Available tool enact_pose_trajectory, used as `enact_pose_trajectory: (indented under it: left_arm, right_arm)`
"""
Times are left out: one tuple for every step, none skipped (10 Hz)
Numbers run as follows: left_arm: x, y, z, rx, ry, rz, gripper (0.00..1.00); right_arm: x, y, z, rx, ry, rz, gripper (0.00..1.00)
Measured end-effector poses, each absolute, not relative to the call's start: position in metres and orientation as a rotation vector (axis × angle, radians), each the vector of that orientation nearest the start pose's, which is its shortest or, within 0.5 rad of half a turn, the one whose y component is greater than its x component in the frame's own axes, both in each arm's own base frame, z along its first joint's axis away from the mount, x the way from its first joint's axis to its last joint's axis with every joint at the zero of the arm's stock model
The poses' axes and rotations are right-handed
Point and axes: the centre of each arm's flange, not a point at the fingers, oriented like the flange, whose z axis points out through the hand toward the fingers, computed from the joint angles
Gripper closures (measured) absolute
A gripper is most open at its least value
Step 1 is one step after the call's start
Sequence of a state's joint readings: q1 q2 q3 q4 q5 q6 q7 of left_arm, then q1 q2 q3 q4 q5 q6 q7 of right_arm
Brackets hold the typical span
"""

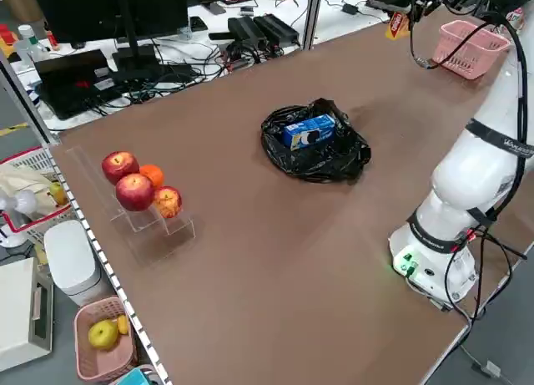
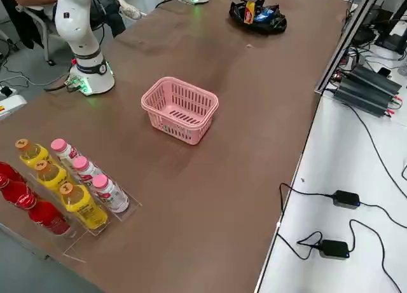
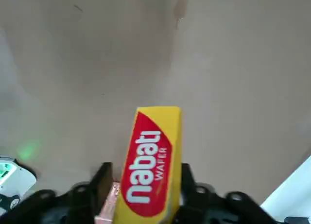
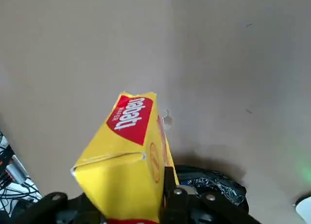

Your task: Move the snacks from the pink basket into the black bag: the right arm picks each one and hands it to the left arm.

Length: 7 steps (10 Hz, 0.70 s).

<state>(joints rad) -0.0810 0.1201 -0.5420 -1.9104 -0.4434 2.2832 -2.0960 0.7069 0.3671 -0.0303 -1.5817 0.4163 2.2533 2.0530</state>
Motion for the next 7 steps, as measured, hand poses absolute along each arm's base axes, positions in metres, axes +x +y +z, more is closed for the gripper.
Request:
enact_pose_trajectory:
  left_arm:
    - [0.499, -0.354, 0.473, 1.776, 2.096, -0.511, 0.59]
    - [0.499, -0.354, 0.474, 1.775, 2.095, -0.509, 0.67]
    - [0.5, -0.354, 0.475, 1.775, 2.094, -0.507, 0.67]
    - [0.5, -0.354, 0.476, 1.776, 2.092, -0.504, 0.68]
    - [0.501, -0.353, 0.477, 1.782, 2.092, -0.502, 0.68]
    - [0.502, -0.35, 0.478, 1.789, 2.097, -0.5, 0.68]
    - [0.505, -0.341, 0.479, 1.812, 2.105, -0.502, 0.68]
  right_arm:
    - [0.532, 0.446, 0.461, -1.931, 1.96, 0.395, 0.63]
    - [0.532, 0.446, 0.461, -1.931, 1.96, 0.395, 0.63]
    - [0.533, 0.446, 0.462, -1.93, 1.959, 0.395, 0.63]
    - [0.533, 0.447, 0.463, -1.929, 1.958, 0.395, 0.62]
    - [0.534, 0.447, 0.466, -1.925, 1.952, 0.392, 0.54]
    - [0.535, 0.448, 0.469, -1.925, 1.948, 0.393, 0.51]
    - [0.534, 0.448, 0.471, -1.926, 1.946, 0.394, 0.38]
